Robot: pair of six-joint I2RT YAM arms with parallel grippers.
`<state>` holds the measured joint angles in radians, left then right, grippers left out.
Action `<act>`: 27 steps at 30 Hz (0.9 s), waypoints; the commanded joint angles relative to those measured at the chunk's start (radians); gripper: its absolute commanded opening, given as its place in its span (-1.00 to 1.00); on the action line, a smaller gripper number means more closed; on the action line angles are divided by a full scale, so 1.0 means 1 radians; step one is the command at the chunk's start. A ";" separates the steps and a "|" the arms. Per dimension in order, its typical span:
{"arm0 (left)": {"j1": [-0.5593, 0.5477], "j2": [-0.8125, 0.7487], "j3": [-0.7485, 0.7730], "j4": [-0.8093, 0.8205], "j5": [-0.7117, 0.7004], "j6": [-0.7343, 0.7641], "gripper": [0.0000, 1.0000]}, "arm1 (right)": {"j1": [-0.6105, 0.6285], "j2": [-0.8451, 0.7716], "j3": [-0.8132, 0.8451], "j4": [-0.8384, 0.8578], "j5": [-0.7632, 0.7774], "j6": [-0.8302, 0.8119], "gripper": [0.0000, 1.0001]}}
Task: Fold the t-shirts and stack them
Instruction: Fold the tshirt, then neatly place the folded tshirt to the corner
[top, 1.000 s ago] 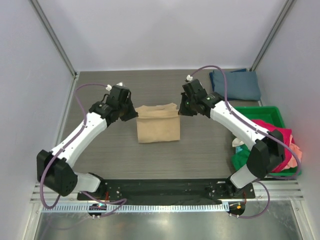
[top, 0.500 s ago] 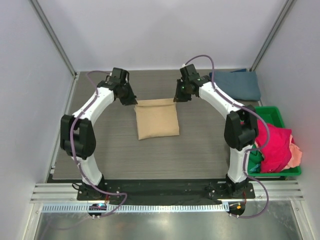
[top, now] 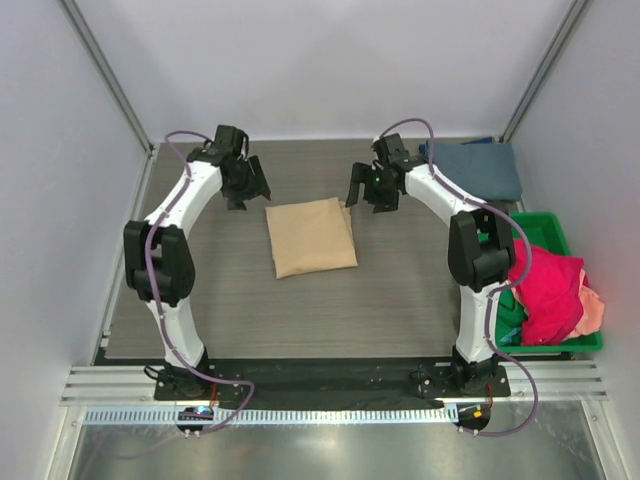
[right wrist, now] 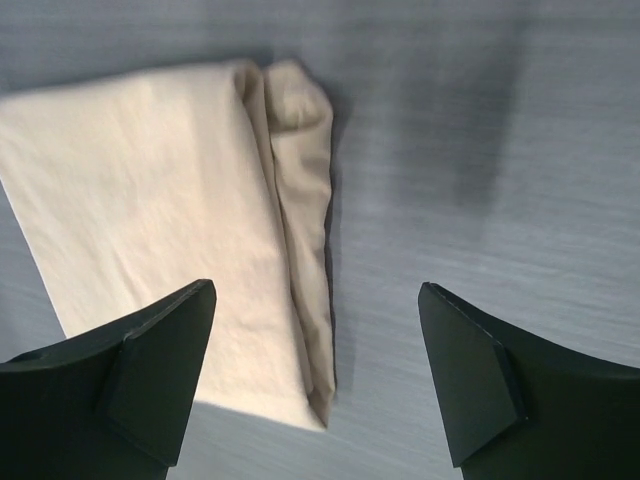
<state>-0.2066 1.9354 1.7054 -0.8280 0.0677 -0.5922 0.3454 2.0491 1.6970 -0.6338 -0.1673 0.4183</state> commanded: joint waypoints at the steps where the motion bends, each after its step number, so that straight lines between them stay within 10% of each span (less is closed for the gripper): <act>1: -0.001 -0.153 -0.079 -0.016 -0.005 0.051 0.37 | 0.006 -0.076 -0.094 0.112 -0.138 -0.026 0.78; 15: -0.002 -0.746 -0.493 -0.092 -0.062 0.123 0.36 | 0.007 0.172 -0.014 0.218 -0.270 -0.006 0.78; 27: -0.002 -1.096 -0.668 -0.125 -0.195 0.161 0.48 | 0.087 0.299 -0.010 0.246 -0.474 0.043 0.22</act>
<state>-0.2073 0.8825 1.0378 -0.9623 -0.0910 -0.4610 0.3962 2.2921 1.7172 -0.3431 -0.5850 0.4534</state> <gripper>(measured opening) 0.735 0.626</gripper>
